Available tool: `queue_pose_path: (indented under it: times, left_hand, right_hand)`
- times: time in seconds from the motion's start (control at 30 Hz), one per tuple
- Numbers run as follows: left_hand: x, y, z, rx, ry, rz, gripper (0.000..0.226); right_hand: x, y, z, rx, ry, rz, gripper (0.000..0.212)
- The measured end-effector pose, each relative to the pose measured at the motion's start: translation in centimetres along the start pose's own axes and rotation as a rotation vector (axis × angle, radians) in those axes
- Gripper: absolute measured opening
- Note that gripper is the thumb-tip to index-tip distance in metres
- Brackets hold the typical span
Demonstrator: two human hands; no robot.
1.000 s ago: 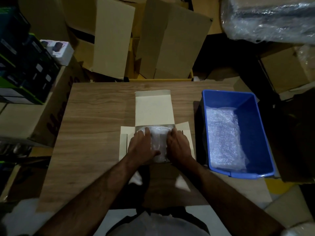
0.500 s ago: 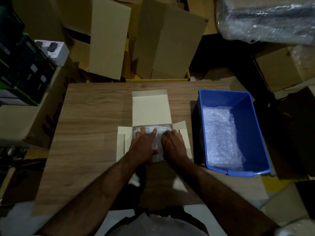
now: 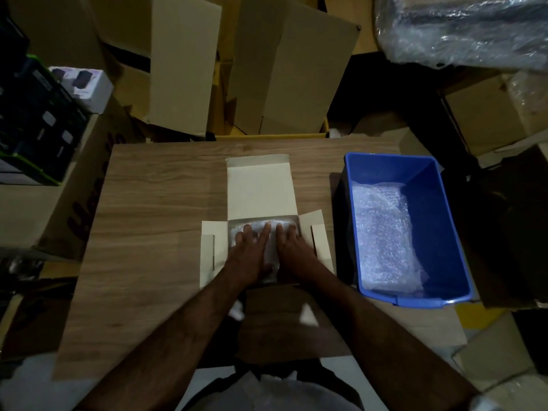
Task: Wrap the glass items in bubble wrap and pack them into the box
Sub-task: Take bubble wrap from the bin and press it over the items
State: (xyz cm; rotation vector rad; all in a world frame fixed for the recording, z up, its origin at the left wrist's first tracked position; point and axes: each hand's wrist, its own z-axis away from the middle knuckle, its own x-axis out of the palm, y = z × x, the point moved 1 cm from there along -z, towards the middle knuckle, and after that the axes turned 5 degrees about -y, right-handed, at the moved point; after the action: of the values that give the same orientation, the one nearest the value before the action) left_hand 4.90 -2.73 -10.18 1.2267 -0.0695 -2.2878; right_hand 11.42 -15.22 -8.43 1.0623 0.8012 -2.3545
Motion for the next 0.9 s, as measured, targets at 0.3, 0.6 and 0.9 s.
queue_pose_path:
  times: [0.3,0.6,0.9]
  left_hand:
    - [-2.1,-0.5,2.9,0.122,0.034,-0.059,0.093]
    - [-3.7,-1.8,2.4,0.123,0.086,-0.541,0.093]
    - [-3.0,-2.6,1.0,0.138,-0.013,-0.543,0.118]
  right_hand:
    - [-1.7,0.1,0.0,0.035,-0.086,-0.099,0.099]
    - [0.2,-0.9,0.2,0.037,0.072,-0.009,0.1]
    - [0.1,-1.7,0.3,0.085,0.024,0.03,0.099]
